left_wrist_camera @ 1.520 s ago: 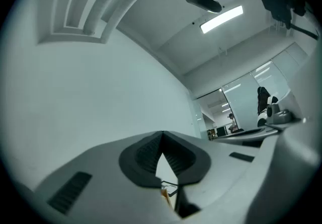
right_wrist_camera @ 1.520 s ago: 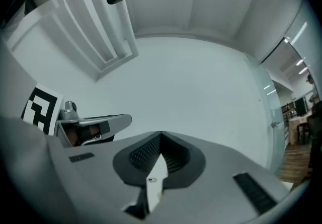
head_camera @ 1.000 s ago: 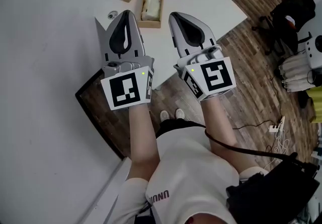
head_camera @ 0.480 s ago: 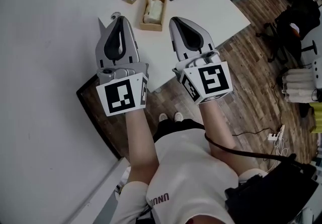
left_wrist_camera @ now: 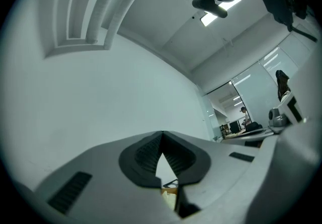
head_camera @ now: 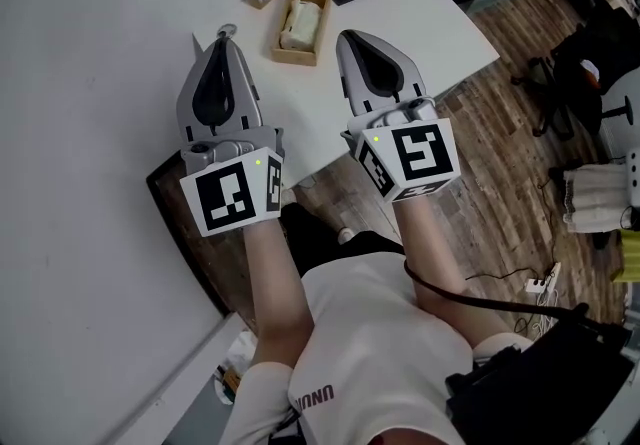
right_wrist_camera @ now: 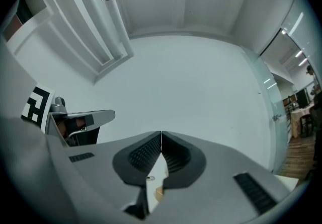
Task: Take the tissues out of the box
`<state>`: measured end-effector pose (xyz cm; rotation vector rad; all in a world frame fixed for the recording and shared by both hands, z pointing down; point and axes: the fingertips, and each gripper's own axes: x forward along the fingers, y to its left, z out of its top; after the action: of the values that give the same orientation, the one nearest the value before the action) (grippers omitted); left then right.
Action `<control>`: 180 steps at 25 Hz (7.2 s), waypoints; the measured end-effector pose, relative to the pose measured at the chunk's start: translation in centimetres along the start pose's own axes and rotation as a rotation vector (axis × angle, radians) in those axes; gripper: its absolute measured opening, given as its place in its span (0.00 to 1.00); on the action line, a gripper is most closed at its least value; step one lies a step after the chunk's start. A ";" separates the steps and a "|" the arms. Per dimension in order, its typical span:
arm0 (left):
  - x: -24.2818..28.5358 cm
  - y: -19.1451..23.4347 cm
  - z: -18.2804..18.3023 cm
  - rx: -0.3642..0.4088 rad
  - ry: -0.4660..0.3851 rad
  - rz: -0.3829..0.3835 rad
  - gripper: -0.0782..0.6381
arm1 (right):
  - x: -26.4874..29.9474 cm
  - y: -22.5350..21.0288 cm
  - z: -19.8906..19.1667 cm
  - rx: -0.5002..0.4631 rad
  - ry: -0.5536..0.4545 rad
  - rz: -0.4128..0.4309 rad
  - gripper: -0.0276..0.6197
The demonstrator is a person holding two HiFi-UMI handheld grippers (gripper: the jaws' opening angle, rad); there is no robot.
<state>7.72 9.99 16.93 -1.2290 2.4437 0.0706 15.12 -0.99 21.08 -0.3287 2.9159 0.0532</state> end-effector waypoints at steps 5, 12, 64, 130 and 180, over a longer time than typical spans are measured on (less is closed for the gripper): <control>1.1 0.7 -1.6 0.010 0.012 -0.007 0.13 | 1.4 -0.5 -1.4 0.024 -0.012 0.004 0.07; 4.9 3.7 -3.5 0.011 0.027 -0.058 0.13 | 6.0 -2.3 -2.4 0.062 -0.010 -0.079 0.07; 24.7 6.4 -26.5 -0.162 0.368 -0.488 0.13 | 23.0 -8.8 -21.8 0.205 0.497 -0.435 0.08; 26.7 4.5 -33.5 -0.206 0.493 -0.566 0.13 | 22.9 -8.5 -33.5 0.227 1.095 -0.528 0.27; 26.2 5.6 -31.6 -0.166 0.480 -0.534 0.13 | 23.8 -8.7 -29.5 0.208 0.976 -0.522 0.08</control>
<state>-21.03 -13.46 35.42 -2.1407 2.4163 -0.1985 -11.52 -16.39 44.88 -1.3937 3.5462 -0.6587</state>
